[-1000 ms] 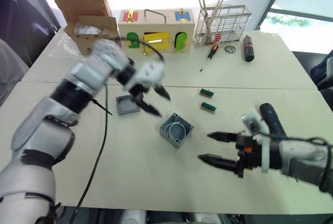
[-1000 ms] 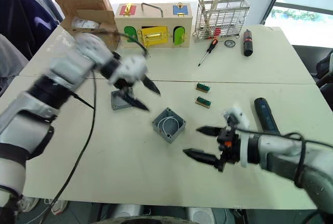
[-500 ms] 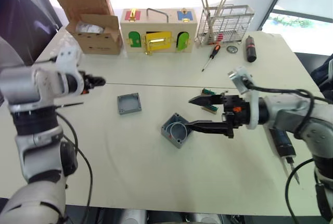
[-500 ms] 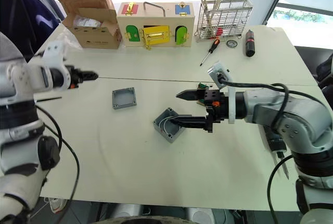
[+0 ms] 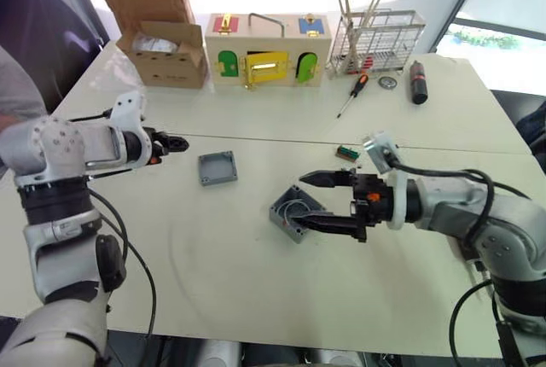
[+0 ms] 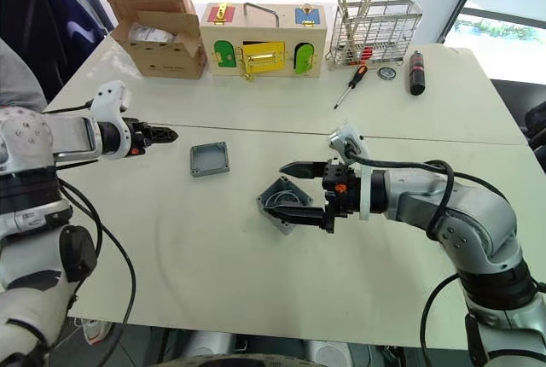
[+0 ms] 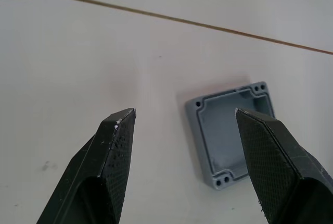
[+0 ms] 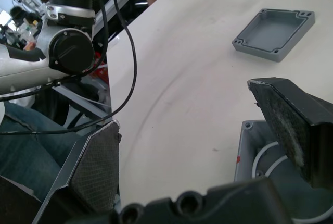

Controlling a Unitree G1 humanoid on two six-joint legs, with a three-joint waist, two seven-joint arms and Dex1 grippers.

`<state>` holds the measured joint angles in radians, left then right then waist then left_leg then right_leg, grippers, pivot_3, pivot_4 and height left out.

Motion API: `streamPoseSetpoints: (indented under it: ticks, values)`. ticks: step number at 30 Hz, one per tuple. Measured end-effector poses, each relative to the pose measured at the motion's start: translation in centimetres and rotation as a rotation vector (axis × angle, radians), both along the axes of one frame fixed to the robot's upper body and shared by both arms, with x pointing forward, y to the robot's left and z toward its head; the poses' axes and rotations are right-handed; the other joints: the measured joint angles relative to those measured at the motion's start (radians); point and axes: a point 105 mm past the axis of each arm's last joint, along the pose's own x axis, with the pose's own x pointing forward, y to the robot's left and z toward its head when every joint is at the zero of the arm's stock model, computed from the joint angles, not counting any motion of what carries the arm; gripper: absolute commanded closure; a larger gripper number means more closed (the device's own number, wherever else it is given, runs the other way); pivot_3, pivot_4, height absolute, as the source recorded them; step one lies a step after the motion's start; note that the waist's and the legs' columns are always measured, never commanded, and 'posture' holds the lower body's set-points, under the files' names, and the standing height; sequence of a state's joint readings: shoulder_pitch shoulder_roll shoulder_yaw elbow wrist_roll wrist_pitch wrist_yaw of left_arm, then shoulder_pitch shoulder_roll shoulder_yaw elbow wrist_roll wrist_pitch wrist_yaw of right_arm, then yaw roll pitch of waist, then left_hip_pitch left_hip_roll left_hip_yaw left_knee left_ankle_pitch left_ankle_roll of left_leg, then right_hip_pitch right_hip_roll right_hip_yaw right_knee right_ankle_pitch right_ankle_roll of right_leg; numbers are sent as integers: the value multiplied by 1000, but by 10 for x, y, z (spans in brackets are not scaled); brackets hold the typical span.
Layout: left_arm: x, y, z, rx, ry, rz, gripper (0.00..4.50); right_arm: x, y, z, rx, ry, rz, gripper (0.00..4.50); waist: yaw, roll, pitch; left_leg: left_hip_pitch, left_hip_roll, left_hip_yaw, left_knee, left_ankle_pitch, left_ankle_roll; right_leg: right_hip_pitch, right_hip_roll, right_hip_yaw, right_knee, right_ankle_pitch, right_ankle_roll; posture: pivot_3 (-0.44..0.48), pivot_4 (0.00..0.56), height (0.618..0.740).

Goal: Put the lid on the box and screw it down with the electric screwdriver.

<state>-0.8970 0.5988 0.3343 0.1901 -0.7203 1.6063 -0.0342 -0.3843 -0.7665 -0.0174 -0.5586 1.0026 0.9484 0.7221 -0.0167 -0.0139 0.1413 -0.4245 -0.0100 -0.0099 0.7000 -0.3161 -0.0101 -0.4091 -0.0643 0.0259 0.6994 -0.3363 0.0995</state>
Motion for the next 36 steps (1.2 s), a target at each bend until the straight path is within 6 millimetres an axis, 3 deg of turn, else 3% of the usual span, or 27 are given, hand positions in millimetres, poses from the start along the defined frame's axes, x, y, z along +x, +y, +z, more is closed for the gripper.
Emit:
streamPoseSetpoints:
  ticks: [5, 8, 23, 26, 30, 31, 36]
  values:
    - [-2, -24, -23, 7, 137, -107, 1390, -2, 4, -2, 25, -8, -41, 0, -2, 0, 0, 0, 0, -1, 0, 0, 0, 0, 0, -1, 0, 0, 0, 0, 150, 740]
    - [-4, -23, -35, 27, 207, -104, 1390, -3, 3, -4, 40, 4, -77, 0, -3, 0, 0, 0, 0, -2, 0, 0, 0, 0, 1, -1, 0, 0, 0, 0, 150, 740]
    - [14, -30, -43, 104, 326, -49, 1390, -5, 8, -2, 90, 9, -166, 0, 2, 0, 0, 3, -3, -2, 0, 0, 0, 3, 1, -2, 0, 0, 0, 0, 150, 740]
    - [17, -29, -45, 132, 334, -53, 2285, -5, 9, -2, 96, 8, -174, 0, 3, 0, 0, 6, -3, -2, -1, 0, 0, 6, 1, -2, -1, 0, 0, 0, 150, 740]
    - [19, -31, -48, 148, 337, -76, 4237, -4, 10, -2, 103, 8, -190, 0, 4, 0, 0, 6, -4, -2, -1, 0, 0, 6, 1, -2, -1, 0, 0, 0, 150, 740]
    - [20, -33, -47, 139, 338, -83, 4461, -3, 10, -2, 104, 8, -194, 0, 3, 0, 0, 6, -4, -2, -1, 0, 0, 6, 1, -2, -1, 0, 0, 0, 150, 740]
    - [21, -33, -48, 135, 344, -92, 4461, -3, 9, -3, 107, 11, -208, 0, 3, 1, 0, 7, -4, -2, -1, 0, 0, 7, 0, -2, -1, 0, 0, 0, 150, 740]
